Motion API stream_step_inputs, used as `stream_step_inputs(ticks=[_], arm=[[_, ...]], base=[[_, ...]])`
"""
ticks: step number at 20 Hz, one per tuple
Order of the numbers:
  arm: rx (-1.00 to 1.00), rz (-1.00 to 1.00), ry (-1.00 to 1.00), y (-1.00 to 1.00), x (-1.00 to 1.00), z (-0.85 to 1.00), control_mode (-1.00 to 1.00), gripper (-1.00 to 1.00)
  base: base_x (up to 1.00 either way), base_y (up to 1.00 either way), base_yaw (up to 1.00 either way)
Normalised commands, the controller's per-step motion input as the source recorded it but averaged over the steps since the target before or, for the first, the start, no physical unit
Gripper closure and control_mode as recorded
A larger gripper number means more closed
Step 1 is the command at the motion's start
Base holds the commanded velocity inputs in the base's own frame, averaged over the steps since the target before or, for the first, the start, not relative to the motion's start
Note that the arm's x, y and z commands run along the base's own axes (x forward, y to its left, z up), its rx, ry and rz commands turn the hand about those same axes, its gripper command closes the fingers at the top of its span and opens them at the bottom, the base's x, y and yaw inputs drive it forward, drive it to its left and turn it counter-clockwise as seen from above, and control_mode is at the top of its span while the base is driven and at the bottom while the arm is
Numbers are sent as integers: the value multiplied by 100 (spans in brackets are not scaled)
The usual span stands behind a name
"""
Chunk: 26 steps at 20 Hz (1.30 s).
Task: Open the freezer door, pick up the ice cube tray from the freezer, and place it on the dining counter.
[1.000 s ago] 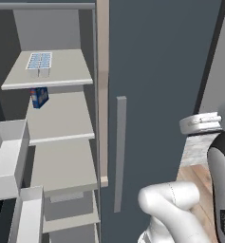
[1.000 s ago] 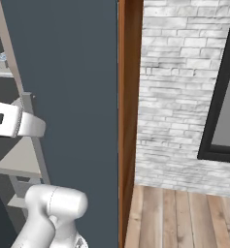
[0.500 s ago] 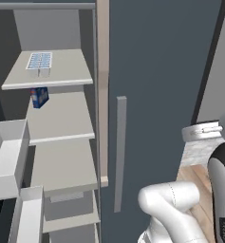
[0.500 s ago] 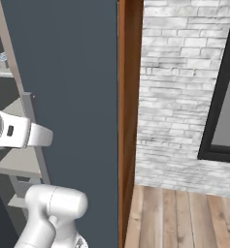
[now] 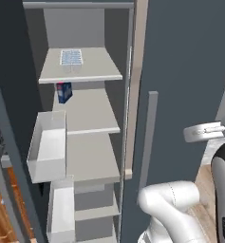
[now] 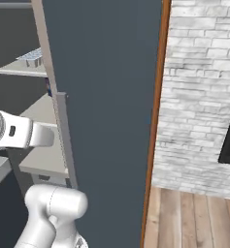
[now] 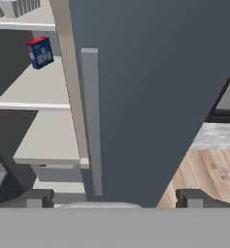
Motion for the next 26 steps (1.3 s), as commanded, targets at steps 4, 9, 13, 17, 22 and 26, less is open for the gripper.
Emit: stream_step_inputs(ticks=[4,9,13,17,22,26], arm=[[0,0,0,0,0,0,100,-100],[0,0,0,0,0,0,100,-100],[0,0,0,0,0,0,100,-100],[0,0,0,0,0,0,100,-100],[0,0,0,0,0,0,100,-100],[0,0,0,0,0,0,100,-100]], base=[[-1,65,14],[30,26,6],[39,16,6],[49,38,6],[41,60,6],[44,39,4]])
